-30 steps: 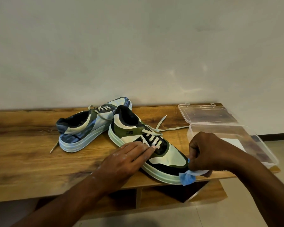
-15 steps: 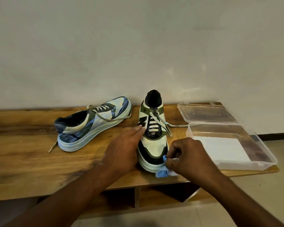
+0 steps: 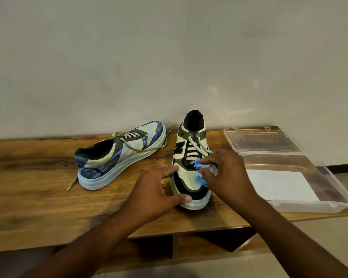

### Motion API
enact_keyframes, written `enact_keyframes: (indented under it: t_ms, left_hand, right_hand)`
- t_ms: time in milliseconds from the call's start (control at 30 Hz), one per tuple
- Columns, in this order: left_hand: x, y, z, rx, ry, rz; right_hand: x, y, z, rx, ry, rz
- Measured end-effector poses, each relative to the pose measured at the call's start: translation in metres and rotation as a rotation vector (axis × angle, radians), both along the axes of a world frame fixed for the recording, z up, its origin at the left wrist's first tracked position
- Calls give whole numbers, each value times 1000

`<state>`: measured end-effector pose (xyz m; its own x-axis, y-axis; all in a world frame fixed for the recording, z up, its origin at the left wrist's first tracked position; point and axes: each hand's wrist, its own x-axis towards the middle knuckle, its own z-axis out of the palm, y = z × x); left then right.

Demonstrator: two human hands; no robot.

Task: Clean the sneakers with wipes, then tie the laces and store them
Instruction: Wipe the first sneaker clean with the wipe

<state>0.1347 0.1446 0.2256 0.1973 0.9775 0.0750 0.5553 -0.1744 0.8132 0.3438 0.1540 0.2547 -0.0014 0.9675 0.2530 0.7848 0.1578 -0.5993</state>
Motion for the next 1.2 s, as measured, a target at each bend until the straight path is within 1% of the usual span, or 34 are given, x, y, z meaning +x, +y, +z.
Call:
enact_keyframes:
  t_ms: [133, 233, 300, 367, 400, 467, 533, 600, 667, 733, 833, 900, 1000, 1033, 1100, 1200]
  left_hand:
    - [3, 0, -2, 1, -66, 30]
    - [3, -1, -3, 8, -94, 37]
    - [4, -2, -2, 19, -75, 29]
    - [4, -1, -2, 18, -35, 6]
    - [4, 0, -2, 18, -14, -2]
    - [3, 1, -4, 28, 18, -5]
    - [4, 0, -5, 45, 34, 15]
    - [5, -1, -6, 33, 36, 39]
    - [3, 0, -6, 12, 8, 30]
    - [-1, 3, -5, -16, -25, 8]
    - [-8, 9, -3, -53, -31, 2]
    - [-11, 13, -1, -1, -1, 13]
    - [-13, 17, 4, 178, 118, -73]
    - [-12, 18, 4, 204, 135, -121]
    - [-7, 18, 4, 199, 157, -194]
    - [1, 19, 3, 179, 187, -225]
  right_hand:
    - [-14, 10, -2, 9, -45, 16]
    - [-27, 9, -2, -2, -119, 136]
    - [-32, 6, -1, -13, -153, 206]
    - [-32, 1, 4, -31, -97, 270]
    - [-33, -1, 6, -30, -107, 314]
    - [-32, -5, 11, -39, -214, 400]
    - [-25, -6, 20, -117, -288, 393]
    - [-9, -3, 27, -166, -304, 309]
    - [5, -1, 27, -118, -275, 217]
    - [9, -3, 25, -65, -233, 173]
    - [6, -11, 22, -68, -138, 218]
    - [5, -22, 20, -57, -97, 248]
    - [4, -39, 10, 0, -129, 284]
    - [3, -44, 7, 6, -130, 298]
    - [-1, -53, 0, 40, -148, 351]
    - [-11, -66, -10, 100, -293, 453]
